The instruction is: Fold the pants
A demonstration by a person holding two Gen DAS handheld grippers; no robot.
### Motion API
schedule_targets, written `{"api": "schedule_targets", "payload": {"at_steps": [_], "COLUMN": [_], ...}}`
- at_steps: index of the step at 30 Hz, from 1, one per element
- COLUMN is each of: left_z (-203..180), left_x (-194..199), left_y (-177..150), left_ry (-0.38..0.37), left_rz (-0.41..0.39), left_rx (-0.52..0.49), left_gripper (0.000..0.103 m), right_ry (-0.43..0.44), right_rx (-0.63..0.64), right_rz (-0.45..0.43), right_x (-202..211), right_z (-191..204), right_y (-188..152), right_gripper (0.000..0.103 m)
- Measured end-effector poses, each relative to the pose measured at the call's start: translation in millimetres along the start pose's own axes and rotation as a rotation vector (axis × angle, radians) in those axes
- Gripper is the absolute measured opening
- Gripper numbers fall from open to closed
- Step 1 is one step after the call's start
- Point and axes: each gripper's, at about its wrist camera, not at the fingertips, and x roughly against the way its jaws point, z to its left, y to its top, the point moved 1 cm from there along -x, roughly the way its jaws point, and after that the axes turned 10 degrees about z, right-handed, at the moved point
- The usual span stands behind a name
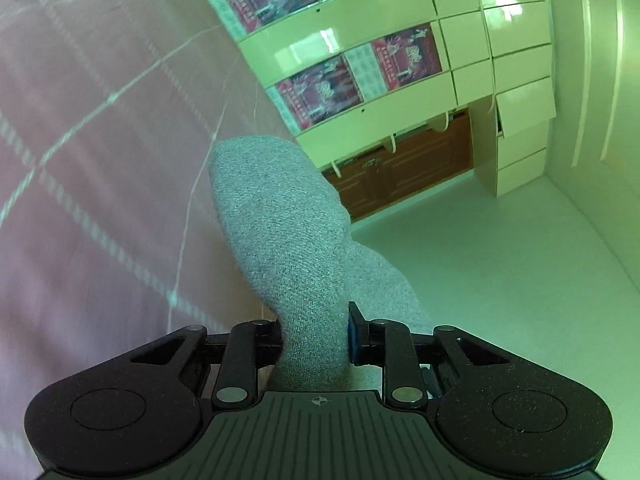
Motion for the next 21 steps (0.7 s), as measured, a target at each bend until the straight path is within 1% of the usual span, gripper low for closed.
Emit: {"api": "schedule_targets", "payload": {"at_steps": [1,3,5,7,8,9,10,11,12,13,14,15,16,17,18,19,20,21], "left_z": [4,7,13,22,27,33,46,58,63,62,62,60,59,56,48,40,31,23], "left_x": [7,-5,-16,-32,-43,-59,-71,-78,-79,-79,-79,-79,-76,-72,-67,-62,-58,-57], "left_y": [11,41,66,87,95,100,101,98,90,84,80,78,78,78,78,76,74,73], "left_ry": [0.01,0.031,0.051,0.088,0.118,0.189,0.306,0.42,0.413,0.406,0.407,0.409,0.407,0.422,0.466,0.493,0.527,0.578], "left_rz": [-0.004,-0.023,-0.04,-0.068,-0.088,-0.104,-0.102,-0.097,-0.116,-0.124,-0.119,-0.113,-0.114,-0.114,-0.137,-0.16,-0.178,-0.187], "left_rx": [-0.01,-0.027,-0.032,-0.038,-0.035,-0.033,-0.016,0.002,-0.062,-0.134,-0.18,-0.21,-0.212,-0.207,-0.207,-0.235,-0.285,-0.335], "left_gripper": [0.026,0.026,0.026,0.026,0.029,0.039,0.085,0.101,0.101,0.101,0.101,0.101,0.101,0.101,0.101,0.101,0.101,0.101], "right_ry": [0.009,0.023,0.017,-0.006,-0.037,-0.107,-0.231,-0.286,-0.246,-0.208,-0.191,-0.187,-0.187,-0.199,-0.233,-0.261,-0.265,-0.264], "right_rx": [-0.006,-0.019,-0.047,-0.061,-0.065,-0.084,-0.145,-0.153,-0.114,-0.105,-0.088,-0.065,-0.067,-0.077,-0.056,-0.006,0.046,0.074], "right_rz": [-0.004,-0.017,-0.035,-0.057,-0.074,-0.078,-0.065,-0.087,-0.124,-0.144,-0.15,-0.148,-0.15,-0.148,-0.161,-0.193,-0.221,-0.229], "right_x": [-6,-23,-44,-61,-68,-76,-85,-85,-80,-75,-71,-68,-65,-61,-56,-50,-46,-43], "right_z": [-3,-12,-26,-44,-59,-77,-96,-109,-114,-118,-120,-120,-119,-116,-107,-94,-81,-72], "right_y": [13,41,63,76,79,80,76,71,64,59,54,50,48,49,48,46,46,45], "right_gripper": [0.037,0.037,0.037,0.038,0.043,0.063,0.079,0.067,0.068,0.067,0.064,0.063,0.063,0.064,0.068,0.07,0.074,0.081]}}
